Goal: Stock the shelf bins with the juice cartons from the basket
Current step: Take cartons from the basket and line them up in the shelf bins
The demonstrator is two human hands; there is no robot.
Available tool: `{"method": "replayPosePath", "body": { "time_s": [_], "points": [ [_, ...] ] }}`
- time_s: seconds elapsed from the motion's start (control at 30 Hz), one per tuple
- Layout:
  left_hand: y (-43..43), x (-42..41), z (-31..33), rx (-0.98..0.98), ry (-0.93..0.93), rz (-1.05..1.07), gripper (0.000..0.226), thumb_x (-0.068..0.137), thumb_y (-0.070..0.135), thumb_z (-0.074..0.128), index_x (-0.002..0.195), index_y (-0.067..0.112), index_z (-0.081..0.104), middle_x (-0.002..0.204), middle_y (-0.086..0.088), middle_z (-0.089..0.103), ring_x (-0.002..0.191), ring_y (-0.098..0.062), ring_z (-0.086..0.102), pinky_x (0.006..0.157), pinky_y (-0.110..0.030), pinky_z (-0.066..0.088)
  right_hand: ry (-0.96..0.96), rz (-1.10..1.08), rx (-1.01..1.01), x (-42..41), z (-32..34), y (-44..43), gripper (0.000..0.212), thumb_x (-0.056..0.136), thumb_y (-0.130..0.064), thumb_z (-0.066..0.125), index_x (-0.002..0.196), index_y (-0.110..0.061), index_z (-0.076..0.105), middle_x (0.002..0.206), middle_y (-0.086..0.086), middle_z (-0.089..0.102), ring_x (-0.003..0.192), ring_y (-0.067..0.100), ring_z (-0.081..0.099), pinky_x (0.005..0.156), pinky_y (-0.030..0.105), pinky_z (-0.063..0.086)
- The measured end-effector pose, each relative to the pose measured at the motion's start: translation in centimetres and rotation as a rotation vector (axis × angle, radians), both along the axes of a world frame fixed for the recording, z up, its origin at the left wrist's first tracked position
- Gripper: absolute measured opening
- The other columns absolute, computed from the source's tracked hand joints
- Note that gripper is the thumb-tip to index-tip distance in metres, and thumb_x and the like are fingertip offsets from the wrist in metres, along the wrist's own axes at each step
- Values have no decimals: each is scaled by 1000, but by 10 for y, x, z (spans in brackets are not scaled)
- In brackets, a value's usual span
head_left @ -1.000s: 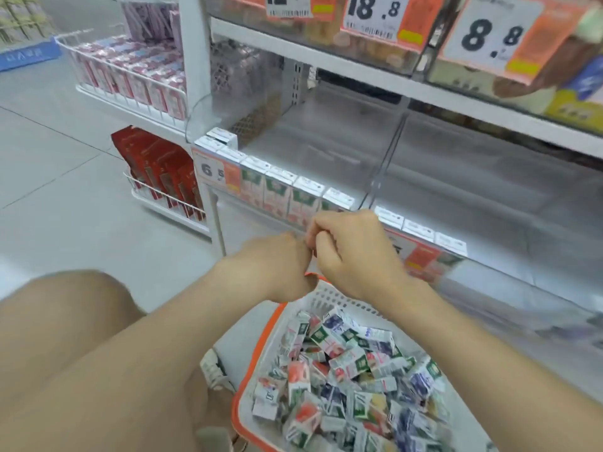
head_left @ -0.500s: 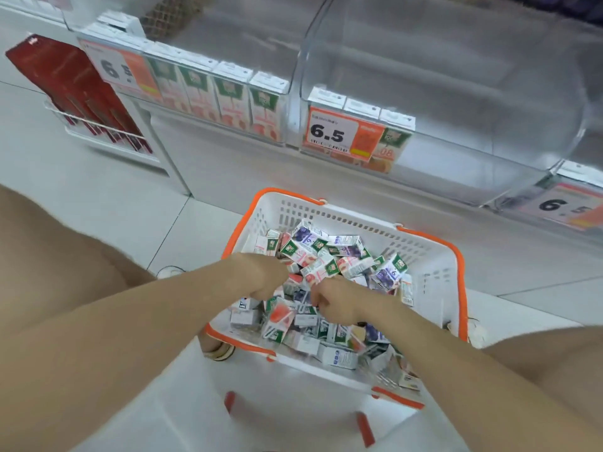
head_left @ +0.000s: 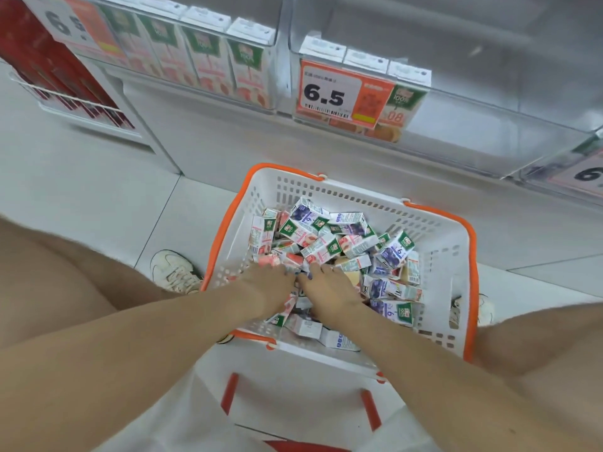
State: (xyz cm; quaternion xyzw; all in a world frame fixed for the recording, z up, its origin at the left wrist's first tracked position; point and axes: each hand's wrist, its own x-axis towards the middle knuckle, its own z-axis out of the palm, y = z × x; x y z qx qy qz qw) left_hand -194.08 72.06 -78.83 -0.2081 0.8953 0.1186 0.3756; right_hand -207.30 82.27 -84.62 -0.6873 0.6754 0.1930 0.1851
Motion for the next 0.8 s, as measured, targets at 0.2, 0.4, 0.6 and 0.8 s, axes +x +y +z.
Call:
{"method": "replayPosePath", "body": {
  "time_s": [0.2,0.4,0.6,0.8],
  "points": [
    [-9,-8,6,162,65,177,56,100,24,68,148,12,41,128,-11,63,112,-30,65,86,-38,53,-326,-176,-62,-23,21,-5,58,91,-1,65,144,-14,46,116,10,64,104,31,63,82,43,55],
    [-37,-23,58,187,196,405,31,93,33,72,111,13,57,99,-4,59,87,-21,59,69,-31,47,-666,-488,-187,-63,86,-21,46,104,-22,65,148,-19,53,81,0,60,69,8,58,65,20,42],
    [-45,-31,138,398,526,895,35,86,35,75,102,12,55,89,-7,79,70,-21,76,65,-43,67,-738,-612,-360,-102,180,-23,36,106,-33,62,139,-22,56,96,-1,59,81,19,65,78,38,54],
    [-30,-51,196,702,752,1160,20,91,21,71,105,12,59,87,-8,77,82,-26,77,81,-42,65,-792,-684,-653,-110,245,0,23,109,-26,53,131,-26,63,89,-9,60,75,7,55,76,30,47]
  ]
}}
